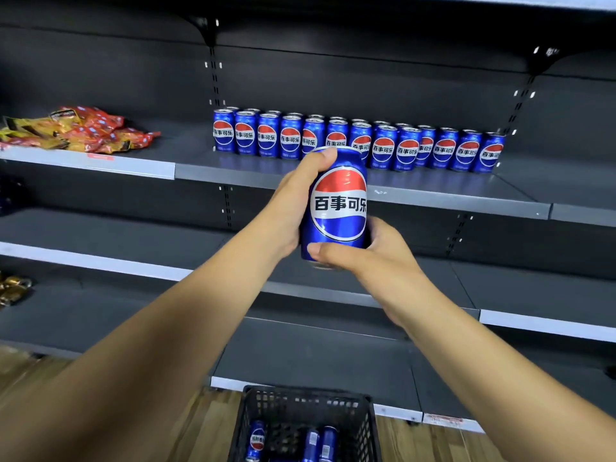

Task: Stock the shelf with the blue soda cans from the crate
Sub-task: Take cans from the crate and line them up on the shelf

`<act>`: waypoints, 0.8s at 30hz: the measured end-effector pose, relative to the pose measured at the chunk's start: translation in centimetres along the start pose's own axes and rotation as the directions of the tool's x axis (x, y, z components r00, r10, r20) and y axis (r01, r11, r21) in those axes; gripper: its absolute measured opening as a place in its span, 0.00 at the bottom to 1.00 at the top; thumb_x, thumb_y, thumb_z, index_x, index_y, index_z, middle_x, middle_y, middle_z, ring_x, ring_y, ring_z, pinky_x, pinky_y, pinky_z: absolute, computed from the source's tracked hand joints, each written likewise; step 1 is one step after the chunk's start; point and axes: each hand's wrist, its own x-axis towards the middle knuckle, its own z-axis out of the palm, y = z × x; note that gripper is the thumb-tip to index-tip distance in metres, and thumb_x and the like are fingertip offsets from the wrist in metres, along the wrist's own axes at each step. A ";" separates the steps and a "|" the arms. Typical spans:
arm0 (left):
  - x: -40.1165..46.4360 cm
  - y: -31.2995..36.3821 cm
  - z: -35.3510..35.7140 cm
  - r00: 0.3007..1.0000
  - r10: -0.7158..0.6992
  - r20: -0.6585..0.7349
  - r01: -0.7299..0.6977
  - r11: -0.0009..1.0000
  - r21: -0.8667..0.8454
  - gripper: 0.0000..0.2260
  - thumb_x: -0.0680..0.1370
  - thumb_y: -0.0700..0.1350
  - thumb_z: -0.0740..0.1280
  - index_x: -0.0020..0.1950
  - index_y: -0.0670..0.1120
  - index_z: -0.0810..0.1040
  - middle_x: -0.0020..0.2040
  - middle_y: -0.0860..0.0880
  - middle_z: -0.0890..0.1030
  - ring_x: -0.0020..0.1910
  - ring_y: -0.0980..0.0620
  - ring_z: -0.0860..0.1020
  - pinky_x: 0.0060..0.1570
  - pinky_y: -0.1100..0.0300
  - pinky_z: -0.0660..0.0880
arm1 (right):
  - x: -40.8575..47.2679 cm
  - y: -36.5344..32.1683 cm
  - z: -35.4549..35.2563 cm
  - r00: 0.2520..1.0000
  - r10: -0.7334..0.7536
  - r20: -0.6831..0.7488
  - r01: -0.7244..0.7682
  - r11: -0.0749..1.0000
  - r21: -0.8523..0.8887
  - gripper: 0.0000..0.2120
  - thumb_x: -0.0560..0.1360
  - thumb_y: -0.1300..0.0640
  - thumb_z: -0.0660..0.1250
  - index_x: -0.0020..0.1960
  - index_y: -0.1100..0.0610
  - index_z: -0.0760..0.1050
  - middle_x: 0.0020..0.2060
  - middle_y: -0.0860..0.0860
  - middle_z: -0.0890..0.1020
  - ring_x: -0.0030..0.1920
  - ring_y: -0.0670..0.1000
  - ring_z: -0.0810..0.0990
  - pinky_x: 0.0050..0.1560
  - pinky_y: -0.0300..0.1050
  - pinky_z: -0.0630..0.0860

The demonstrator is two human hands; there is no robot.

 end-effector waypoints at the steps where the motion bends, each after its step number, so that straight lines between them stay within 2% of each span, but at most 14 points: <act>1: 0.1 0.2 0.0 1.000 -0.002 0.017 0.002 1.000 -0.007 0.14 0.75 0.55 0.64 0.42 0.45 0.79 0.34 0.48 0.82 0.32 0.51 0.80 0.35 0.60 0.79 | 0.3 0.1 0.3 0.999 -0.007 -0.040 0.005 0.999 -0.032 0.26 0.58 0.57 0.79 0.54 0.57 0.76 0.44 0.51 0.85 0.45 0.50 0.84 0.50 0.46 0.81; 3: 0.4 0.3 0.1 1.000 -0.006 0.012 0.006 1.000 0.007 0.17 0.76 0.59 0.63 0.41 0.46 0.79 0.34 0.48 0.83 0.31 0.52 0.81 0.35 0.60 0.79 | 0.9 0.4 0.7 0.993 -0.018 -0.113 0.008 0.996 -0.091 0.30 0.55 0.52 0.79 0.54 0.57 0.76 0.44 0.50 0.85 0.46 0.51 0.84 0.51 0.49 0.81; 5: 1.5 0.2 -0.2 0.999 -0.008 -0.052 0.008 1.000 0.001 0.20 0.76 0.63 0.61 0.43 0.47 0.80 0.37 0.48 0.84 0.35 0.51 0.83 0.40 0.56 0.80 | 1.6 0.7 0.8 0.983 -0.039 -0.179 0.013 0.989 -0.147 0.29 0.56 0.54 0.81 0.54 0.57 0.76 0.45 0.50 0.84 0.46 0.50 0.83 0.49 0.46 0.81; 8: 2.8 -0.6 -0.6 0.983 -0.015 -0.184 0.020 0.999 0.027 0.34 0.69 0.70 0.60 0.60 0.45 0.77 0.54 0.46 0.83 0.51 0.48 0.82 0.55 0.52 0.76 | 2.6 1.3 0.6 0.960 -0.044 -0.277 -0.007 0.984 -0.180 0.25 0.60 0.56 0.80 0.54 0.58 0.75 0.45 0.50 0.83 0.45 0.50 0.82 0.44 0.40 0.78; 9: 3.2 -1.0 -0.8 0.977 -0.028 -0.211 0.044 0.996 0.072 0.36 0.68 0.70 0.60 0.63 0.44 0.75 0.56 0.45 0.82 0.53 0.48 0.81 0.55 0.55 0.75 | 3.0 1.6 0.4 0.951 -0.033 -0.307 -0.023 0.984 -0.176 0.25 0.61 0.55 0.80 0.54 0.58 0.74 0.45 0.51 0.83 0.45 0.50 0.82 0.44 0.40 0.77; 10: 3.6 -1.6 -1.0 0.975 -0.024 -0.219 0.053 0.991 0.124 0.33 0.71 0.68 0.59 0.61 0.42 0.76 0.51 0.46 0.83 0.48 0.51 0.81 0.50 0.58 0.74 | 3.4 2.0 0.1 0.942 -0.018 -0.336 -0.042 0.985 -0.170 0.25 0.61 0.55 0.80 0.54 0.58 0.74 0.46 0.51 0.83 0.45 0.50 0.81 0.45 0.41 0.77; 11: 3.9 -2.0 -1.3 0.978 -0.013 -0.207 0.049 0.985 0.168 0.25 0.76 0.62 0.59 0.55 0.41 0.78 0.41 0.48 0.83 0.39 0.54 0.80 0.42 0.60 0.73 | 3.7 2.4 -0.2 0.933 -0.005 -0.360 -0.058 0.984 -0.166 0.25 0.61 0.55 0.80 0.54 0.58 0.74 0.46 0.52 0.82 0.45 0.51 0.81 0.46 0.42 0.77; 12: 4.3 -2.5 -1.5 0.983 -0.003 -0.181 0.042 0.976 0.212 0.18 0.80 0.56 0.58 0.47 0.42 0.78 0.33 0.50 0.81 0.32 0.55 0.78 0.38 0.60 0.71 | 4.1 2.8 -0.7 0.925 0.004 -0.380 -0.072 0.984 -0.166 0.25 0.61 0.56 0.80 0.53 0.58 0.73 0.47 0.52 0.82 0.46 0.51 0.81 0.46 0.43 0.77; 13: 4.7 -2.9 -1.6 0.986 -0.003 -0.165 0.046 0.966 0.255 0.15 0.81 0.50 0.58 0.42 0.43 0.77 0.30 0.51 0.79 0.30 0.55 0.76 0.37 0.60 0.71 | 4.6 3.2 -1.2 0.918 0.010 -0.396 -0.083 0.982 -0.168 0.25 0.61 0.56 0.80 0.53 0.58 0.73 0.47 0.52 0.82 0.46 0.52 0.81 0.47 0.43 0.77; 16: 6.4 -3.8 -1.3 0.990 0.003 -0.139 0.043 0.943 0.330 0.12 0.80 0.43 0.60 0.39 0.45 0.76 0.34 0.47 0.78 0.34 0.51 0.77 0.42 0.58 0.72 | 6.1 4.2 -3.2 0.905 0.013 -0.425 -0.100 0.978 -0.184 0.26 0.61 0.55 0.80 0.54 0.58 0.73 0.47 0.52 0.82 0.47 0.52 0.81 0.48 0.44 0.77; 20: 10.1 -5.3 0.5 0.990 -0.039 -0.134 0.086 0.924 0.372 0.10 0.79 0.40 0.60 0.40 0.45 0.77 0.36 0.46 0.79 0.35 0.50 0.78 0.42 0.58 0.73 | 9.1 5.5 -7.0 0.895 -0.006 -0.446 -0.094 0.975 -0.201 0.28 0.60 0.55 0.81 0.55 0.58 0.73 0.48 0.51 0.82 0.49 0.52 0.81 0.52 0.47 0.78; 24: 15.0 -6.8 3.6 0.987 -0.047 -0.151 0.100 0.923 0.371 0.09 0.79 0.39 0.60 0.41 0.44 0.77 0.37 0.46 0.79 0.36 0.51 0.78 0.45 0.58 0.73 | 13.0 6.1 -11.9 0.899 -0.030 -0.436 -0.070 0.975 -0.211 0.26 0.61 0.55 0.80 0.54 0.57 0.73 0.48 0.51 0.82 0.49 0.51 0.81 0.51 0.45 0.77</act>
